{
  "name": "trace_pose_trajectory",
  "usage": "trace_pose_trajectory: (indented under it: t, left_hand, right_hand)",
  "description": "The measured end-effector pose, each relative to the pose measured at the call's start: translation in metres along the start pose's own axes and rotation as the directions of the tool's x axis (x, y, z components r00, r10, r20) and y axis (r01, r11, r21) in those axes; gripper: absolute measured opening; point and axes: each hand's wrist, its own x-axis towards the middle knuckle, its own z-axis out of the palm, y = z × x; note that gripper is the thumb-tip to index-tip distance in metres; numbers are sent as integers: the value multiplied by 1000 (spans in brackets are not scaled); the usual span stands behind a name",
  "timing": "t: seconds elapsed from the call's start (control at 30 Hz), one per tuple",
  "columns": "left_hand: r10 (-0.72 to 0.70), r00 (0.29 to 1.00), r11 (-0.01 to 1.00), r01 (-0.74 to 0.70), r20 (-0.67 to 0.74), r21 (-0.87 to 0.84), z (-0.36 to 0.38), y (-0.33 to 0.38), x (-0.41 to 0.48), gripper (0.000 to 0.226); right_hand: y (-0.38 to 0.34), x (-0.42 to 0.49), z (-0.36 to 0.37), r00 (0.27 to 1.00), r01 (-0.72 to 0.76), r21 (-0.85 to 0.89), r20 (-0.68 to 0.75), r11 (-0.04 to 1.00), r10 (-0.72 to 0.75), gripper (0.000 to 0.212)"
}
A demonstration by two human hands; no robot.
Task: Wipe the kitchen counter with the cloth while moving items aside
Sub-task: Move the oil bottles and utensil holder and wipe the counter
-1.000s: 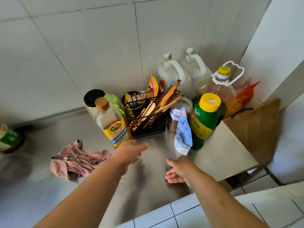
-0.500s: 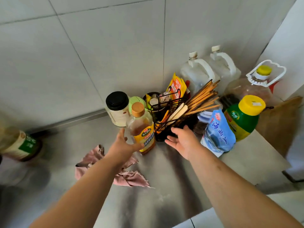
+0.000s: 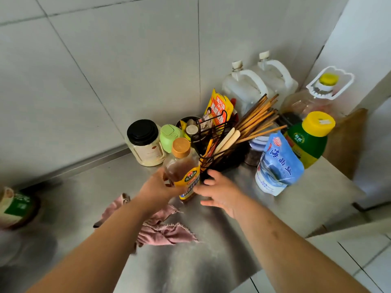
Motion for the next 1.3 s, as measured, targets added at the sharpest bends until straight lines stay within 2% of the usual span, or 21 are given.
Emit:
trace_pose_trajectory:
  t: [0.17,0.23,0.3,0.4,0.5,0.63,0.73,0.83,0.9,0.93,1.0,1.07,1.1,1.2,1.3]
  left_hand:
    - [29,997,999,-32,74,29,15,0,-15,56]
    - [54,992,998,-58,112,34,26,6,-19,51]
    - [86,982,996,-89,166,12,40,16,-22,49]
    - [129,971,991,-122,201,-50,58,31,-21,66]
    - [40,992,999,-44,120,28,65,36,-17,77]
    - [-80,992,993,88,-100,79,51,29,-13,75]
    - [-76,957,997,82,-282,12,36,30,-9,78]
    - [-72,931,997,57,-358,-54,23,38,1,78]
    - [-142,919,987,103,-369,-123,19,44,7,68]
    - [-203,923,969,141,-328,-204,19,47,10,61]
    - [-341,935,867,271,-101,-418,25,54,15,54]
    - [-409,903,749,415,132,-516,34,62,20,63]
    - [-421,885,708,458,199,-538,40,66,24,69]
    - [-444,857,634,507,262,-584,52,75,35,73]
    - [-443,853,625,514,275,-588,58,81,44,57]
  right_hand:
    - [25,-18,14,958,287,-248,71,925,-278,80]
    - [35,-25,10,940,311,-316,-36,896,-339,86]
    - [42,-31,1,912,266,-384,-198,884,-360,88]
    - [40,-37,-20,837,207,-439,-383,874,-390,84]
    - [31,-32,-45,752,201,-428,-509,881,-419,83]
    - [22,-22,-66,704,188,-376,-593,907,-391,73]
    - [21,-21,-65,702,199,-359,-597,912,-388,67]
    - [25,-21,-58,723,179,-340,-591,923,-357,63]
    - [29,-20,-54,755,176,-308,-568,935,-329,60]
    - [30,-20,-53,770,180,-291,-553,940,-319,59]
    - [32,-18,-50,789,175,-252,-543,952,-288,58]
    - [32,-16,-48,814,156,-176,-534,972,-228,46]
    - [30,-16,-46,842,131,-106,-514,986,-167,40]
    - [25,-14,-40,908,34,72,-419,997,-1,25]
    - [21,-15,-36,925,-1,142,-376,990,54,22]
